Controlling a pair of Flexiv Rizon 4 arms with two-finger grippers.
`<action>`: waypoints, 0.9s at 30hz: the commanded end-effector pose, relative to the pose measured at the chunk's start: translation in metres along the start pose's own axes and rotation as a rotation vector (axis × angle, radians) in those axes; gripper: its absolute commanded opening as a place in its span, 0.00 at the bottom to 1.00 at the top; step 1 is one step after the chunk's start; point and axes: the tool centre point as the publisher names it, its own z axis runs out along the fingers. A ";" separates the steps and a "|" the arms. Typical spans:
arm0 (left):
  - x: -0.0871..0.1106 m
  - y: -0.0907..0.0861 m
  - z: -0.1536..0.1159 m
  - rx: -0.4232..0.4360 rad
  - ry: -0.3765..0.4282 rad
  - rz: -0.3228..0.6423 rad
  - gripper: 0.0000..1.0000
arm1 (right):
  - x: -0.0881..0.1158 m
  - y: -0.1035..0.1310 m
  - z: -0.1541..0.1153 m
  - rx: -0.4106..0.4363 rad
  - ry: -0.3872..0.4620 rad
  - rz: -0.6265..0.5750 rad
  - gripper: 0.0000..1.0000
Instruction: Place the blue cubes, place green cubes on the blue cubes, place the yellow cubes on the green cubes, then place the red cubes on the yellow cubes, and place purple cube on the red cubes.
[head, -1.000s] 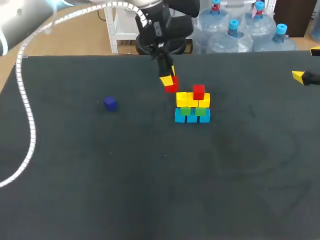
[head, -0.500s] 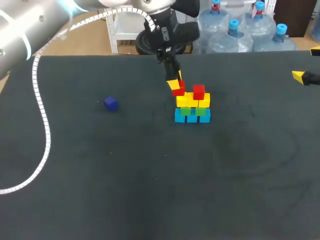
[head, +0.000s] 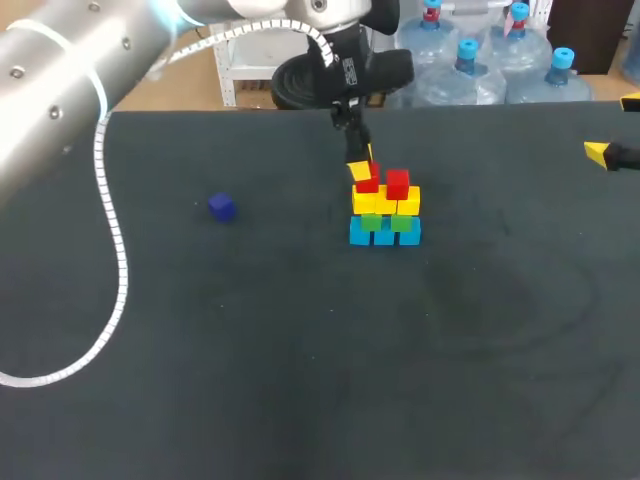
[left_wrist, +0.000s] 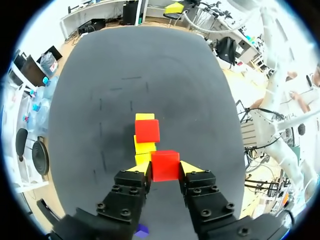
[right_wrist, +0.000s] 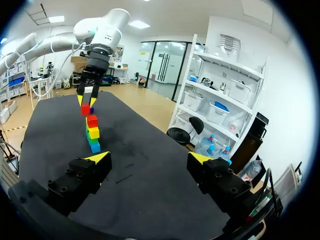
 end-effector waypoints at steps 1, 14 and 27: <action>-0.004 0.010 0.000 0.083 0.011 -0.021 0.00 | 0.000 0.000 0.000 0.000 -0.001 0.000 1.00; -0.009 0.020 0.004 0.062 0.021 -0.087 0.00 | 0.000 0.000 0.000 0.000 -0.001 0.000 1.00; -0.012 0.027 0.009 0.059 0.043 -0.073 0.00 | 0.000 0.000 0.000 0.000 -0.001 0.000 1.00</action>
